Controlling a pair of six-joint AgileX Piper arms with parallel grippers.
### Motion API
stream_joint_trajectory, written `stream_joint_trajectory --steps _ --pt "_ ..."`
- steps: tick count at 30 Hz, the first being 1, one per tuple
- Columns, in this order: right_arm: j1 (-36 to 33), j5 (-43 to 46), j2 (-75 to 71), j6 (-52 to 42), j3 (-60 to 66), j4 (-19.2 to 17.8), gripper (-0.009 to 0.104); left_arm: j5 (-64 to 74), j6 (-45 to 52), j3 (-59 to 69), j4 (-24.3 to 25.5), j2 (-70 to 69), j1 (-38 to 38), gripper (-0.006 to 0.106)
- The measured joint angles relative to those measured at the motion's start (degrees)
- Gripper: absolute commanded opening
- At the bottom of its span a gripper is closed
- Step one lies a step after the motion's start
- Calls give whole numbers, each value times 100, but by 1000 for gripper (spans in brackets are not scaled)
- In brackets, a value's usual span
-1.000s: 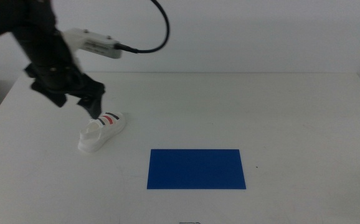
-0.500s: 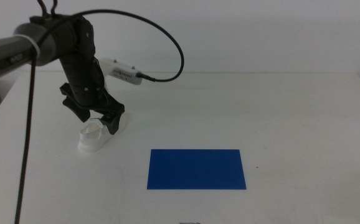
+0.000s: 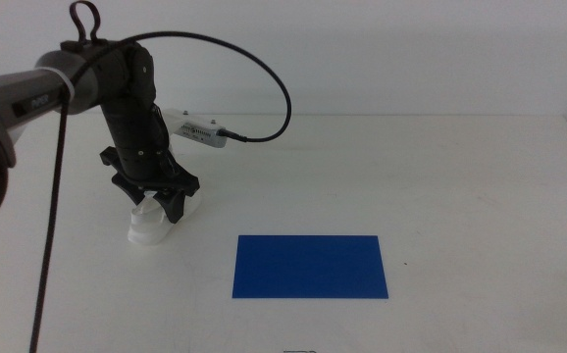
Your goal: Use one arm to grab the shoe from the table and place it on the mat.
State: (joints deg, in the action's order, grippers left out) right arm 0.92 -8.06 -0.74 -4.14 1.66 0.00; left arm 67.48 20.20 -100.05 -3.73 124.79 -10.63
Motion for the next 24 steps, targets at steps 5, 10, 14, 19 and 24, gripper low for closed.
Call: stream_joint_trajectory --steps 5,10,14,19,24 --pt "0 0 0 0 0 0 94 208 -220 19 7 -499 -173 -1" --pt "0 0 0 0 0 0 94 253 -764 77 229 -1151 -772 -1" --pt "0 0 0 0 0 0 94 259 -1079 77 262 -1270 -1386 -1" --pt "0 0 0 0 0 0 94 269 -1327 77 262 -1159 -2192 -1" --pt "0 0 0 0 0 0 94 275 -1502 77 258 -915 -2826 -1"
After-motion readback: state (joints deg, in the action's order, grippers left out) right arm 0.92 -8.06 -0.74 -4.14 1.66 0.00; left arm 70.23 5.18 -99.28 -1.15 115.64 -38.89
